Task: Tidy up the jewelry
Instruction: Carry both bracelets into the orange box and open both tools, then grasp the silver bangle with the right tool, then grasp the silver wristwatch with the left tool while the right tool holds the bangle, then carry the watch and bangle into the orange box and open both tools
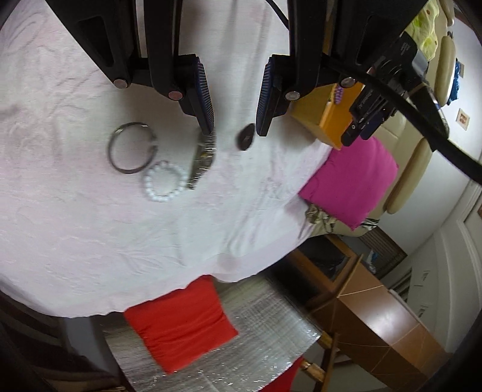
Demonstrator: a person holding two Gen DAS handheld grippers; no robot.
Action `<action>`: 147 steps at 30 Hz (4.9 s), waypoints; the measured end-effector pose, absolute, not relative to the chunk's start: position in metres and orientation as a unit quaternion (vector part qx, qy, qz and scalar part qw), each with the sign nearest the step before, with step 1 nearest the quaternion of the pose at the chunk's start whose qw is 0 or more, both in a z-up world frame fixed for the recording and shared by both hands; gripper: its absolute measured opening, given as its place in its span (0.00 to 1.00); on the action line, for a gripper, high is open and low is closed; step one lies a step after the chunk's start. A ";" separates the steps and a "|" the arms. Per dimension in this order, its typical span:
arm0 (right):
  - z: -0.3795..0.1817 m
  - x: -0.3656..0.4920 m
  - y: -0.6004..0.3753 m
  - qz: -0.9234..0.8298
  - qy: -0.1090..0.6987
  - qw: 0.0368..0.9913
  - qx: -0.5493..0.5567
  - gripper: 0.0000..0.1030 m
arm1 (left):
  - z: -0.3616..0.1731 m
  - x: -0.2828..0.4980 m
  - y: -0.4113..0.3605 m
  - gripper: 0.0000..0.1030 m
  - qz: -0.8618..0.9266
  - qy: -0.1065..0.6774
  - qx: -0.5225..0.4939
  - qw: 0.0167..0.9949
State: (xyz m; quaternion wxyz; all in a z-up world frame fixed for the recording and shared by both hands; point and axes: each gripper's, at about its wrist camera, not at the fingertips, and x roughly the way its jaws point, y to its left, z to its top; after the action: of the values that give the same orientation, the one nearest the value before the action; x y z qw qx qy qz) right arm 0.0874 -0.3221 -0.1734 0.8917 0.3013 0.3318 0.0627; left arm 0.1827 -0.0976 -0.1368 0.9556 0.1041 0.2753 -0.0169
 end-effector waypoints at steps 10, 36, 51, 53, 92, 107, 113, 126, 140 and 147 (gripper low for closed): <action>-0.196 0.088 -0.352 0.035 0.353 0.872 0.337 0.32 | -0.157 0.182 -0.133 0.60 -0.037 0.303 0.127 0.944; -0.231 0.086 -0.398 -0.030 0.377 0.822 0.425 0.32 | -0.204 0.194 -0.142 0.65 -0.095 0.398 0.135 0.902; -0.241 0.083 -0.404 -0.050 0.393 0.810 0.432 0.32 | -0.209 0.187 -0.168 0.65 -0.134 0.413 0.135 0.891; -0.240 0.083 -0.405 -0.052 0.392 0.812 0.430 0.32 | -0.210 0.185 -0.172 0.66 -0.138 0.413 0.139 0.890; -0.249 0.096 -0.408 -0.113 0.413 0.832 0.352 0.09 | -0.223 0.208 -0.209 0.66 -0.217 0.435 0.063 0.872; -0.252 0.095 -0.409 -0.103 0.418 0.828 0.359 0.09 | -0.236 0.224 -0.230 0.29 -0.216 0.419 0.078 0.878; -0.252 0.095 -0.409 -0.102 0.417 0.828 0.360 0.09 | -0.232 0.224 -0.226 0.14 -0.230 0.425 0.076 0.872; -0.254 0.094 -0.409 -0.101 0.414 0.829 0.361 0.09 | -0.227 0.186 -0.210 0.14 -0.263 0.443 0.118 0.849; -0.253 0.095 -0.405 -0.113 0.416 0.829 0.357 0.08 | -0.229 0.156 -0.160 0.15 -0.324 0.469 0.133 0.811; -0.252 0.094 -0.402 -0.120 0.415 0.831 0.351 0.08 | -0.219 0.161 -0.162 0.46 -0.321 0.459 0.107 0.821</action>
State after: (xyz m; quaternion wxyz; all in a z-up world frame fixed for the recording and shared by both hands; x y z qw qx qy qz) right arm 0.0941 -0.4016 -0.2519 0.8308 0.3512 0.4146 -0.1204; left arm 0.1613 -0.1619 -0.2193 0.8212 0.1075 0.4594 -0.3210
